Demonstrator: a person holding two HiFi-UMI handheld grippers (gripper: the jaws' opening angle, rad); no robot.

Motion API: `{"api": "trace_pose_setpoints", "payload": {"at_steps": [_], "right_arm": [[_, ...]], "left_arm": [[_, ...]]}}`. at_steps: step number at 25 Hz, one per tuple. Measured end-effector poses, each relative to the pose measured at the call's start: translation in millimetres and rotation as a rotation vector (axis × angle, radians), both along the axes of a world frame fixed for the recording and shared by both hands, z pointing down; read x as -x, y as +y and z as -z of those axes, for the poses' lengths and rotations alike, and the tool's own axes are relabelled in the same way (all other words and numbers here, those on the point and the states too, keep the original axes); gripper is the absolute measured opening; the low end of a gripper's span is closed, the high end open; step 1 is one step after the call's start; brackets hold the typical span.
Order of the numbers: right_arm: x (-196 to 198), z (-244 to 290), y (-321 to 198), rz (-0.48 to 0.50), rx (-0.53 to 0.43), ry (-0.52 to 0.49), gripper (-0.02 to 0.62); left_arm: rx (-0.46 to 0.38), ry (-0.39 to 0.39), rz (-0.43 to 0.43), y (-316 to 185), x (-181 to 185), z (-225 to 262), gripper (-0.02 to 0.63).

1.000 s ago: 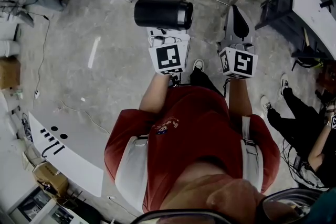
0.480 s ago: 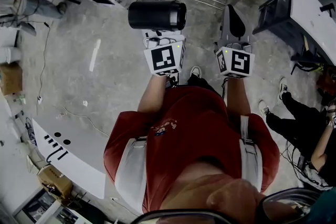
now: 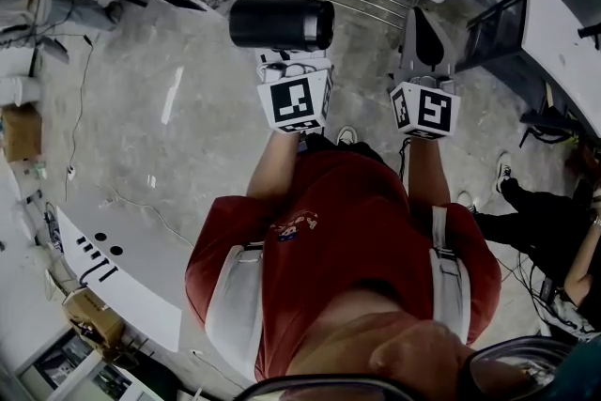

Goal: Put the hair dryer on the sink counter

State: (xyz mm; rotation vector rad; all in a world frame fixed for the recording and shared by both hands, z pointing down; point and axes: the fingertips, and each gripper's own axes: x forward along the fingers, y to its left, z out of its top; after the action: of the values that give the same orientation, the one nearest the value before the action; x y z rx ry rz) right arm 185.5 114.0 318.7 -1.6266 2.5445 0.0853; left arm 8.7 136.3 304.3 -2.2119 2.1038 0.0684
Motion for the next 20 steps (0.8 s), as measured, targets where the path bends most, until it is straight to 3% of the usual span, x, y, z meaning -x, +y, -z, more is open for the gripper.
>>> {"api": "trace_pose_setpoints", "payload": {"at_steps": [7, 20], "right_arm": [[3, -3, -23, 0.023, 0.009, -0.005, 0.000], [35, -6, -78, 0.009, 0.000, 0.012, 0.000]], "left_arm": [[0.002, 0.000, 0.031, -19, 7, 2, 0.198], [-0.003, 0.009, 0.007, -79, 34, -5, 0.198]]}}
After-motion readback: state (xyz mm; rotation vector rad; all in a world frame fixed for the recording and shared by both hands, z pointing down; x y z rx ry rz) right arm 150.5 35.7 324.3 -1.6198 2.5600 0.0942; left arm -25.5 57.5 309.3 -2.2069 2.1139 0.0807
